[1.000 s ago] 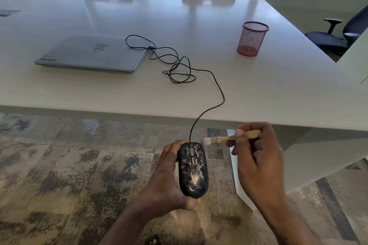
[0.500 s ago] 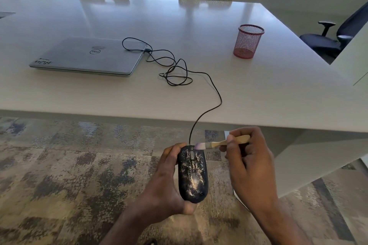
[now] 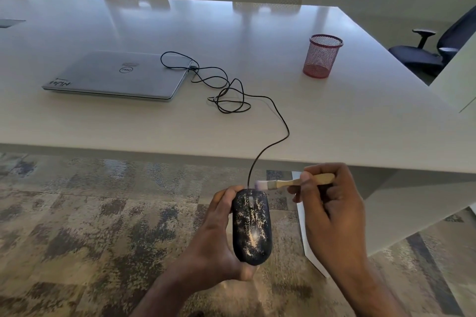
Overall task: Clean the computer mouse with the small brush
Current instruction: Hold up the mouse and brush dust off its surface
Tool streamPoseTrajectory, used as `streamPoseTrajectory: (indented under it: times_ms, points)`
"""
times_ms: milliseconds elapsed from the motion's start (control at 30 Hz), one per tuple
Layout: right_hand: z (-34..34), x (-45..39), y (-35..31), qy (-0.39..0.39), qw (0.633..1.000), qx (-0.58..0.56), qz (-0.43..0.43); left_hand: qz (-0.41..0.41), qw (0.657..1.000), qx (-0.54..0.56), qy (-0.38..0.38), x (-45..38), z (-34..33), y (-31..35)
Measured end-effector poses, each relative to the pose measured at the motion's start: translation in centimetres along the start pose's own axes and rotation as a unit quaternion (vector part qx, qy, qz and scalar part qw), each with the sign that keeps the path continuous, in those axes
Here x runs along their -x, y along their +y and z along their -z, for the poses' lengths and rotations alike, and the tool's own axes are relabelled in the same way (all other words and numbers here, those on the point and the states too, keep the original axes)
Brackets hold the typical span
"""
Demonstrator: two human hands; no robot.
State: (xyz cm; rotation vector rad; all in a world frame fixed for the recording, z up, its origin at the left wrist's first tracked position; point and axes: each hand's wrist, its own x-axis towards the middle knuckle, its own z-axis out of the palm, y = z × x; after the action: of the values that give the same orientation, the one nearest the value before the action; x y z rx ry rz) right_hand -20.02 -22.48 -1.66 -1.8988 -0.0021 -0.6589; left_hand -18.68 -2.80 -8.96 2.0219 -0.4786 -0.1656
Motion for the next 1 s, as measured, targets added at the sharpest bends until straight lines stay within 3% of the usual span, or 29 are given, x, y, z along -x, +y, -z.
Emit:
streamPoseTrajectory:
  times_ms: [100, 233, 433, 600, 800, 900, 1000]
  points:
    - [-0.20, 0.24, 0.09, -0.019, 0.999, 0.029, -0.007, 0.003, 1.000, 0.007, -0.002, 0.04, 0.00, -0.04]
    - [-0.08, 0.07, -0.16, 0.015, 1.000, 0.013, -0.014, 0.001, 1.000, 0.007, -0.002, 0.04, -0.06, 0.01]
    - [-0.14, 0.25, -0.09, -0.028, 0.998, 0.047, -0.019, 0.004, 1.000, 0.011, 0.001, 0.21, -0.21, -0.17]
    - [0.30, 0.24, 0.00, 0.009, 1.000, 0.000, -0.029, 0.001, 1.000, 0.005, -0.002, 0.41, -0.19, -0.10]
    - [0.06, 0.56, -0.02, -0.007, 0.999, 0.046, -0.024, 0.004, 1.000, 0.016, 0.005, 0.38, 0.01, 0.33]
    - [0.41, 0.42, -0.13, 0.015, 1.000, 0.013, -0.024, 0.009, 1.000, 0.013, -0.001, 0.44, 0.04, 0.34]
    - [0.42, 0.57, -0.15, -0.014, 0.999, 0.009, -0.034, 0.011, 1.000, 0.017, -0.002, 0.47, -0.01, 0.30]
